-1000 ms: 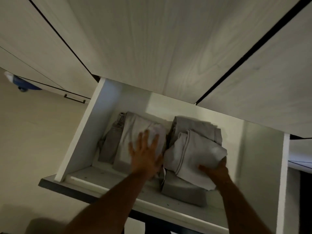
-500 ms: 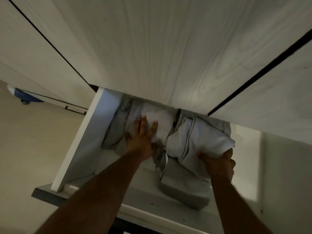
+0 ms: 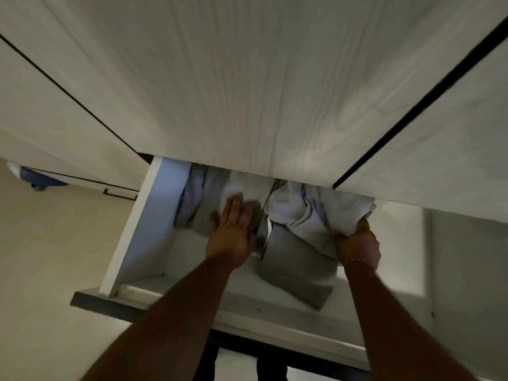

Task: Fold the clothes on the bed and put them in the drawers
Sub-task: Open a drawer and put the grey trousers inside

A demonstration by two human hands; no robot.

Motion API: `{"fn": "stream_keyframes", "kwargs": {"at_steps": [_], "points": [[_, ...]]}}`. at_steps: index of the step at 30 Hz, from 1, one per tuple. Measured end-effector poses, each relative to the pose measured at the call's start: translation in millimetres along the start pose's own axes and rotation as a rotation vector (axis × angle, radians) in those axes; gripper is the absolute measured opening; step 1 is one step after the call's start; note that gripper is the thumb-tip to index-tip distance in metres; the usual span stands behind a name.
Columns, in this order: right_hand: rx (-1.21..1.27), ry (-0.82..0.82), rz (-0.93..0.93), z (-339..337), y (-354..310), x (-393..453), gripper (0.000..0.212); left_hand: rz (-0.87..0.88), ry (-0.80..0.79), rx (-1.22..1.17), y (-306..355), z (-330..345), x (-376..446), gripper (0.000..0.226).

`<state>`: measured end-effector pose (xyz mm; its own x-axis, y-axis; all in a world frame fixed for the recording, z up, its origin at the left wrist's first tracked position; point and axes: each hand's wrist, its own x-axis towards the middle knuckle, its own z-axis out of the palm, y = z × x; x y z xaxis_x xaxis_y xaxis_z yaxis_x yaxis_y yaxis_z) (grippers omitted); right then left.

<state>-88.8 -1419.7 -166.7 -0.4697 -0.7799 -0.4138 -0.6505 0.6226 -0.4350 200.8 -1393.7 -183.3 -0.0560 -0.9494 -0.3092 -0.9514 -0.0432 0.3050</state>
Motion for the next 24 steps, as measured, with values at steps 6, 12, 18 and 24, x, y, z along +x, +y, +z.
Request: {"fn": "stream_keyframes", "kwargs": {"at_steps": [6,12,18,24], "points": [[0.057,-0.010,0.045,-3,14,-20,0.066,-0.013,0.006,-0.023,-9,15,-35,0.073],[0.226,-0.064,0.079,-18,34,-45,0.112,-0.019,0.013,-0.083,-15,28,-81,0.073],[-0.014,-0.049,-0.270,-42,29,-19,0.111,-0.161,0.085,-0.281,13,30,-114,0.076],[-0.451,-0.177,-0.385,-42,12,-7,0.057,0.038,0.238,-0.331,54,3,-74,0.093]]}}
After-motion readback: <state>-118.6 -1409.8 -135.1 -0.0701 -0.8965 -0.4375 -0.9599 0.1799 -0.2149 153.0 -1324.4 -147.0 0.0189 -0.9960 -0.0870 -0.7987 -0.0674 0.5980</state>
